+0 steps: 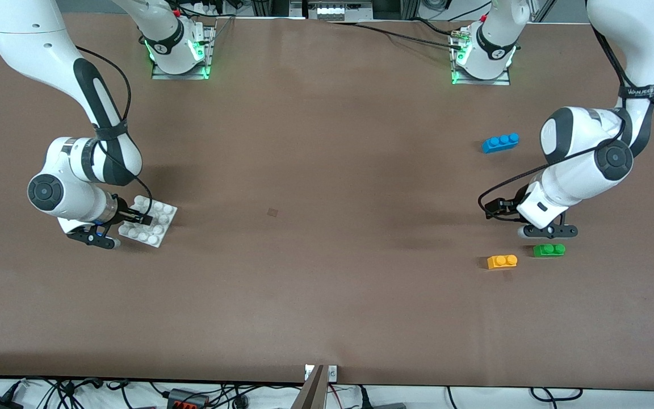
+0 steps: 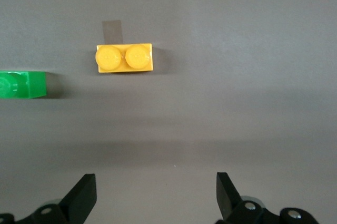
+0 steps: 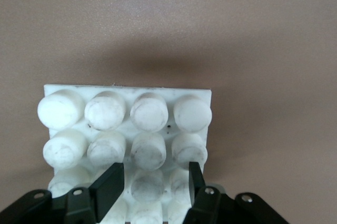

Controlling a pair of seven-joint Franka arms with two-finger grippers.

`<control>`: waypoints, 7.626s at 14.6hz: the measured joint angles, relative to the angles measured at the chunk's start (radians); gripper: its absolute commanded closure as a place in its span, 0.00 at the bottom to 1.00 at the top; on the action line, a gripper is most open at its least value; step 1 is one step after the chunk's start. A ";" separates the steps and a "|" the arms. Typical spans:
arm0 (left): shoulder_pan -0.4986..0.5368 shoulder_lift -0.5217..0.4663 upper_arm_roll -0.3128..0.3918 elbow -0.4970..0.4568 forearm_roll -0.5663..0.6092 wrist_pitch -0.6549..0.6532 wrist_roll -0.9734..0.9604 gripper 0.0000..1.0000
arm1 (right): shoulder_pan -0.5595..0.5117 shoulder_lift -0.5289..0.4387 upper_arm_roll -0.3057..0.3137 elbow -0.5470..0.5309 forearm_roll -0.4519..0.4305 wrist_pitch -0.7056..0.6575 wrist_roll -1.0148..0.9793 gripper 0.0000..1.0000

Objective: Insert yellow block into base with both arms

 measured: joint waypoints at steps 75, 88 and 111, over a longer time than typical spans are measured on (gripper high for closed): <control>-0.040 0.298 -0.211 0.379 0.150 -0.139 -0.301 0.48 | 0.664 0.141 -0.152 0.561 0.490 -0.279 0.036 0.00; -0.338 0.376 -0.314 0.370 0.434 -0.013 -0.813 0.48 | 0.610 -0.242 -0.795 0.542 0.200 -0.975 -0.466 0.00; -0.395 0.449 -0.335 0.368 0.664 0.083 -1.119 0.46 | -0.122 -0.593 0.039 0.280 -0.031 -0.780 -0.432 0.00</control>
